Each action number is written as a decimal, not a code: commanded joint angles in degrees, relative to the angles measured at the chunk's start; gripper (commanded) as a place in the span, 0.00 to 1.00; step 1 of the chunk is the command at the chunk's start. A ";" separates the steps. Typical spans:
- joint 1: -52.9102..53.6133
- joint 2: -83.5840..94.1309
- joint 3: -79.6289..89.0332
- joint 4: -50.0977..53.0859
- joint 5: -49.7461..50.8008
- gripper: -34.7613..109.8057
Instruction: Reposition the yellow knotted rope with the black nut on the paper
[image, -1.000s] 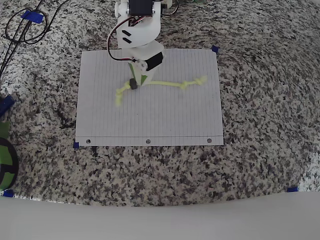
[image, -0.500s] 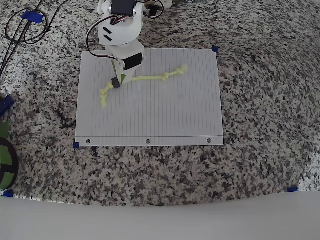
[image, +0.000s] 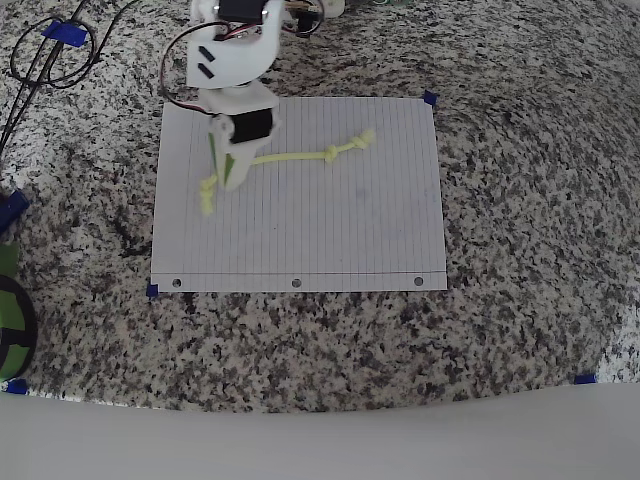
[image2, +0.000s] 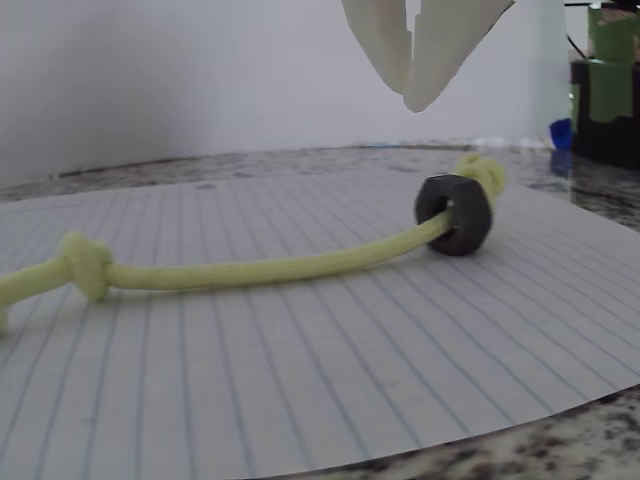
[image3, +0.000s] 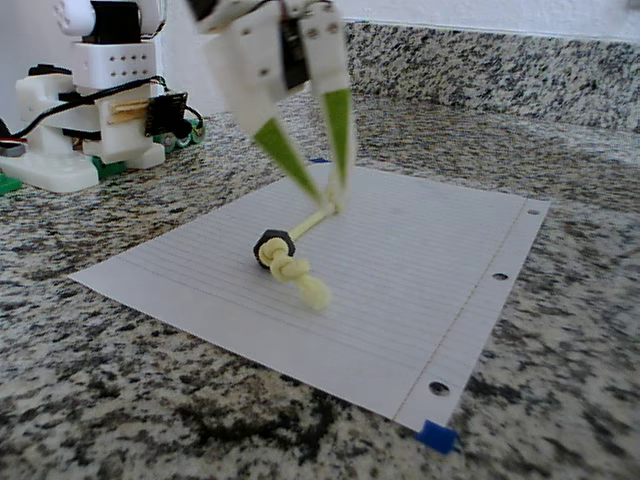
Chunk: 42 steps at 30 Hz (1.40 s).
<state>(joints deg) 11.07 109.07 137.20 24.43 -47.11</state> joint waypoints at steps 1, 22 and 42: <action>1.93 -0.70 -1.93 -2.11 -0.62 0.24; 6.24 -5.01 -2.90 5.45 0.26 0.24; 3.43 -3.60 -2.99 3.78 -0.44 0.24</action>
<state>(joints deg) 15.82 103.36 136.14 29.36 -47.11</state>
